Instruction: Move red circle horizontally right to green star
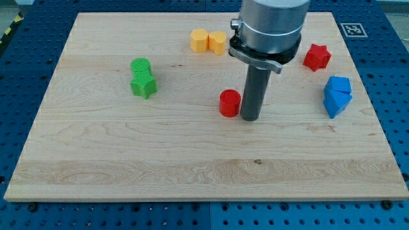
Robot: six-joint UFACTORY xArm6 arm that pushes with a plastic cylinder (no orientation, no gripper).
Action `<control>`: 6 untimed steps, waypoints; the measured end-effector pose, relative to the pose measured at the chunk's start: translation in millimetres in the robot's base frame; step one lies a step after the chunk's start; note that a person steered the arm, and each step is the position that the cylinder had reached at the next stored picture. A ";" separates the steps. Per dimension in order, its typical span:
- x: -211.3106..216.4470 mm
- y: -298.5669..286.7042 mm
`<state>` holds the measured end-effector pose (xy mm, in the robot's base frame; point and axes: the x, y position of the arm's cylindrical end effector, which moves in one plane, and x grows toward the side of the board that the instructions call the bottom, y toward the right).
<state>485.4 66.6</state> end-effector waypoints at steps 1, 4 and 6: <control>-7.6 -13.9; -9.5 -23.0; -9.5 -32.7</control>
